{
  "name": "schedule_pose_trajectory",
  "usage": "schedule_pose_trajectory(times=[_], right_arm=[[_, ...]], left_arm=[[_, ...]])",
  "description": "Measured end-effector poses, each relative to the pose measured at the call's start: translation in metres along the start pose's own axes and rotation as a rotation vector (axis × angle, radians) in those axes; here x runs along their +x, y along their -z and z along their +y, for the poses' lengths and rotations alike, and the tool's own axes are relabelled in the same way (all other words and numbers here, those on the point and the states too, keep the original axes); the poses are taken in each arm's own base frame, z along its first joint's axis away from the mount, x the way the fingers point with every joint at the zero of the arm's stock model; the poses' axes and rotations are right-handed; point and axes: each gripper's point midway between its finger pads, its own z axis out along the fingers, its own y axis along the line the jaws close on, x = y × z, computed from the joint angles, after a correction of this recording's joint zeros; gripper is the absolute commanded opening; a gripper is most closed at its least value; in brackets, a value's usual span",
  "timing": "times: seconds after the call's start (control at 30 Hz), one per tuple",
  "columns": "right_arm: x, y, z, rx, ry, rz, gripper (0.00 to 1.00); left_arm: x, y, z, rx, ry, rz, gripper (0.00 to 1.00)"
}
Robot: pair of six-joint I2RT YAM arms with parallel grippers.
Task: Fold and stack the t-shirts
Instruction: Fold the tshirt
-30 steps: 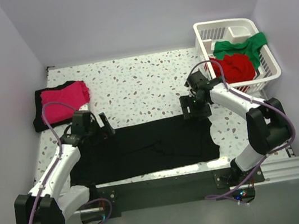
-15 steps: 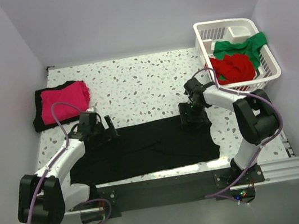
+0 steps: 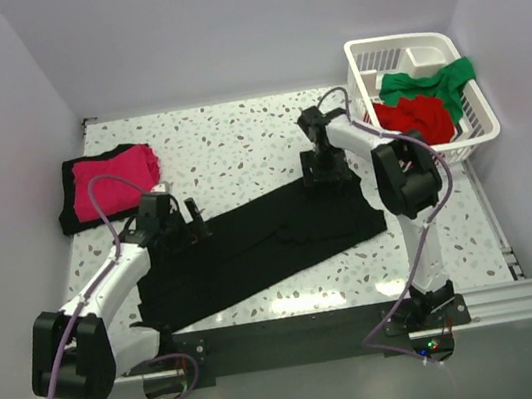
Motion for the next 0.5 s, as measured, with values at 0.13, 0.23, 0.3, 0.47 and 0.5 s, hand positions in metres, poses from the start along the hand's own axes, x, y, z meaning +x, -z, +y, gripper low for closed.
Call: schedule_pose_trajectory(times=[0.13, 0.23, 0.3, 0.47, 0.5], right_arm=[[-0.061, -0.001, 0.019, 0.008, -0.003, -0.083, 0.74], [-0.104, -0.001, 0.037, -0.016, -0.011, -0.156, 0.74], [-0.128, 0.0, 0.048, -0.043, -0.016, -0.208, 0.74], [-0.144, 0.004, 0.064, -0.118, -0.015, -0.254, 0.74], [-0.144, 0.005, 0.066, -0.135, -0.015, -0.26, 0.74]], left_arm=[[-0.006, -0.001, -0.003, 0.001, -0.012, -0.002, 0.98], [-0.007, -0.002, -0.003, 0.001, -0.027, -0.001, 0.98], [-0.007, -0.003, -0.003, 0.001, -0.034, 0.001, 0.98], [-0.007, -0.002, -0.005, 0.014, -0.052, 0.004, 0.98], [-0.007, -0.002, -0.006, 0.018, -0.053, 0.005, 0.98]])
